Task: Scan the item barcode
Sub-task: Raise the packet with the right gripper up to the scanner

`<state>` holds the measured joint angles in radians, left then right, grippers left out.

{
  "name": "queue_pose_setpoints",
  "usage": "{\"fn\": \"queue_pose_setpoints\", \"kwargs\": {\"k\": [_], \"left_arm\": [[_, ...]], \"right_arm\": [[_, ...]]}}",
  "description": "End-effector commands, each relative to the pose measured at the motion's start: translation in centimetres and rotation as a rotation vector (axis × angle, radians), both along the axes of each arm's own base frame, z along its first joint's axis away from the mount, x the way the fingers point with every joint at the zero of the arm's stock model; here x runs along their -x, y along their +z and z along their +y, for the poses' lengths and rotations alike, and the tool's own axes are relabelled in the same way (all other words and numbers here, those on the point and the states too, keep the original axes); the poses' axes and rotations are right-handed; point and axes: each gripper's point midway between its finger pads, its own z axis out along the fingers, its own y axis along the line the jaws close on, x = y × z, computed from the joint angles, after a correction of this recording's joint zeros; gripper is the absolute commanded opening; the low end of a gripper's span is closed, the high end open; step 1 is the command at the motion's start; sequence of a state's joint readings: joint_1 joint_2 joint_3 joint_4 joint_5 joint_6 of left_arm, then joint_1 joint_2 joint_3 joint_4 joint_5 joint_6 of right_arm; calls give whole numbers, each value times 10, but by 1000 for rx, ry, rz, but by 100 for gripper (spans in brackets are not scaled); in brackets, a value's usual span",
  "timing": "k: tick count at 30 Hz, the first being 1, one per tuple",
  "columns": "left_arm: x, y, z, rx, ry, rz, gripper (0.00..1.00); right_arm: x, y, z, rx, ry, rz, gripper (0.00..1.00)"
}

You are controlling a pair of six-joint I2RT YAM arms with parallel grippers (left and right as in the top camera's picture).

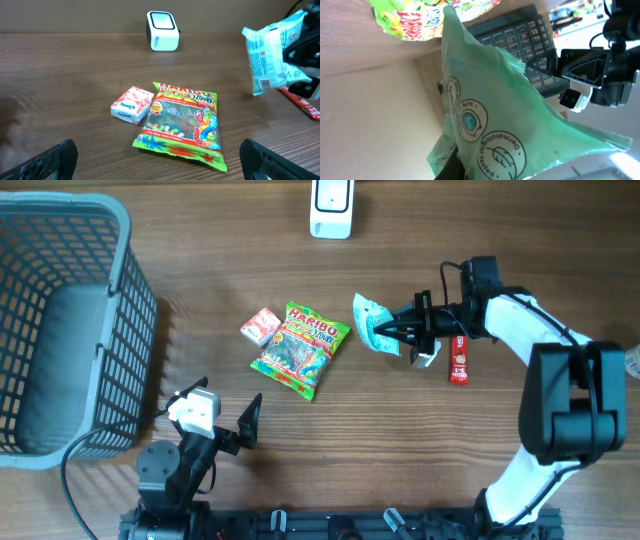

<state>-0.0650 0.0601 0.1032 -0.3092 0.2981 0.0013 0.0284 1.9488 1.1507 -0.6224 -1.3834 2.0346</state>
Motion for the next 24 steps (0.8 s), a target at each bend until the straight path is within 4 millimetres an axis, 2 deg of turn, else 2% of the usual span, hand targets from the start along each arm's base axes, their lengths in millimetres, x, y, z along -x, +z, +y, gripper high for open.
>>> {"fn": "queue_pose_setpoints", "kwargs": {"k": [1,6,8,10,11,14,15,17,18,19,21,24], "left_arm": [[1,-1,-3,12,-14,2,100],[1,-1,-3,12,-14,2,100],[1,-1,-3,12,-14,2,100],[1,-1,-3,12,-14,2,100],[1,-1,-3,12,-14,2,100],[1,-1,-3,12,-14,2,100],[1,-1,-3,12,-14,2,100],[1,-1,-3,12,-14,2,100],[1,-1,-3,12,-14,2,100],[1,-1,-3,12,-14,2,100],[1,-1,-3,12,-14,2,100],[1,-1,-3,12,-14,2,100]], "right_arm": [[-1,4,0,-60,2,38,4],[-2,3,0,-53,0,29,4],[-7,9,0,-83,14,-86,4],[-13,35,2,-212,64,-365,4],[-14,42,4,-223,80,-478,4],[-12,96,23,-205,166,-996,4],[-21,103,29,-138,159,-1114,4],[-54,128,43,84,93,-1548,4],[-72,144,53,230,57,-1843,5],[-85,141,58,358,52,-1962,4],[-107,116,57,647,86,-1989,4],[-130,102,53,966,85,-1995,5]]}}
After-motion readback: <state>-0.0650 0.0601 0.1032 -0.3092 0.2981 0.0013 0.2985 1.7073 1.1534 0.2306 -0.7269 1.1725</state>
